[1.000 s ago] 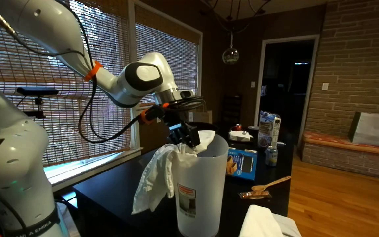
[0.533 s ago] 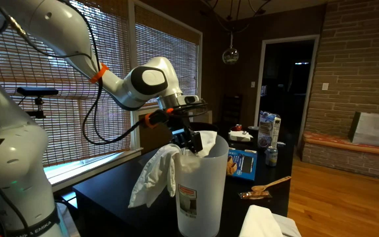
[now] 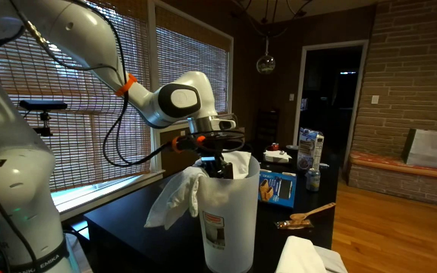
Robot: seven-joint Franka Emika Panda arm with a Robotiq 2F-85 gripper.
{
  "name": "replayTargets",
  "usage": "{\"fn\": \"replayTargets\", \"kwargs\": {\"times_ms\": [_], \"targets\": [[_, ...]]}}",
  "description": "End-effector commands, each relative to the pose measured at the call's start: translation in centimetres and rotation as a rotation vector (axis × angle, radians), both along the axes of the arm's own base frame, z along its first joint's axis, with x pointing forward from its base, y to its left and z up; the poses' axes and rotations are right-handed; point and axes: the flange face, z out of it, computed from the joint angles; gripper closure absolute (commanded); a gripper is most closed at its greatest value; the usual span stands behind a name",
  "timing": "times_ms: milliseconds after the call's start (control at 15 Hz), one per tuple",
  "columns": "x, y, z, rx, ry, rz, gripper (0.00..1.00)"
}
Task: Put the pillow case into the jar
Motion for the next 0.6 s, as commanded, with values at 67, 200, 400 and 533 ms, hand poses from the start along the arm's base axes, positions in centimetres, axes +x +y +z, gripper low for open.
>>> {"fn": "replayTargets", "kwargs": {"times_ms": [67, 200, 400, 533], "targets": [[0.97, -0.9, -2.79, 0.092, 0.028, -0.031, 0.97], [1.1, -1.11, -2.88, 0.111, 0.03, -0.034, 0.97], [1.2, -1.28, -2.57, 0.125, 0.025, -0.035, 0.58], [1.17, -1.14, -2.39, 0.129, 0.027, -0.03, 0.44]]}}
